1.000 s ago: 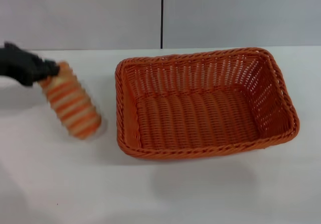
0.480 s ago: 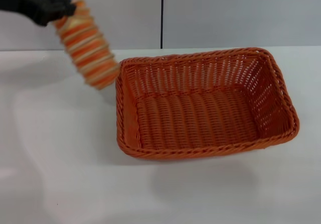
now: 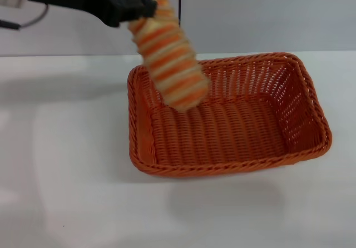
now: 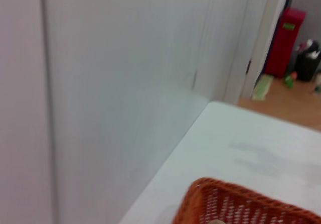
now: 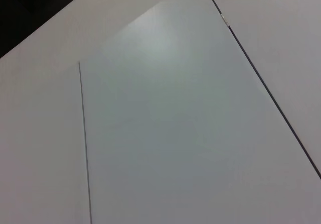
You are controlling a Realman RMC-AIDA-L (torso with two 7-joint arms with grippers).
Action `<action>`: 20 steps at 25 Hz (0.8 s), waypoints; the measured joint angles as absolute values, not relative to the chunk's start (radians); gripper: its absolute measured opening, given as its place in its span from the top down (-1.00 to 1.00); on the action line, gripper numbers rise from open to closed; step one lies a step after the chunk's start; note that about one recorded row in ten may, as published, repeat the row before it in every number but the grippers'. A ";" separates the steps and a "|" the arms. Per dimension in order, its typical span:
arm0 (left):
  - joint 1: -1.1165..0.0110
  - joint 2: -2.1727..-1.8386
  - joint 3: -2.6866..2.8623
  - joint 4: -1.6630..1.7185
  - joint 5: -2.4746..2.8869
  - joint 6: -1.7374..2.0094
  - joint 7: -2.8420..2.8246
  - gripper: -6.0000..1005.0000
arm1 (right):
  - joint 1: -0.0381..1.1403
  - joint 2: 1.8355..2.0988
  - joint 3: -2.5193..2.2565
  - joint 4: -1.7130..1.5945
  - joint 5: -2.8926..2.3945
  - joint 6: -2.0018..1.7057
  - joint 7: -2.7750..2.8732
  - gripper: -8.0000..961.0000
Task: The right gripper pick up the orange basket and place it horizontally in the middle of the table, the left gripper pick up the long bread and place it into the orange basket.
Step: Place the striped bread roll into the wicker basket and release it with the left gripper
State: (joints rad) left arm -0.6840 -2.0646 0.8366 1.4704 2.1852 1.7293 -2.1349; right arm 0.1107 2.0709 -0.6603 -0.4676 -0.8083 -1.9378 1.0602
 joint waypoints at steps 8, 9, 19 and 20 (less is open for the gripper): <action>-0.467 -2.067 1.224 1.487 1.926 1.410 -2.186 0.81 | 0.106 2.073 -0.650 -0.445 -0.808 -1.961 1.060 -0.32; -0.467 -2.067 1.224 1.487 1.926 1.410 -2.186 0.81 | 0.106 2.072 -0.650 -0.444 -0.809 -1.963 1.059 -0.32; -0.371 -2.066 1.395 1.463 1.868 1.270 -2.114 0.81 | 0.106 2.069 -0.650 -0.417 -0.816 -1.965 1.059 -0.33; -0.363 -2.066 1.394 1.457 1.846 1.270 -2.093 0.81 | 0.106 2.069 -0.650 -0.417 -0.816 -1.965 1.059 -0.33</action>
State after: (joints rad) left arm -0.3632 -2.0664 1.3938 1.4567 1.8463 1.2701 -2.0932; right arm 0.1061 2.0688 -0.6505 -0.4172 -0.8160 -1.9651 1.0588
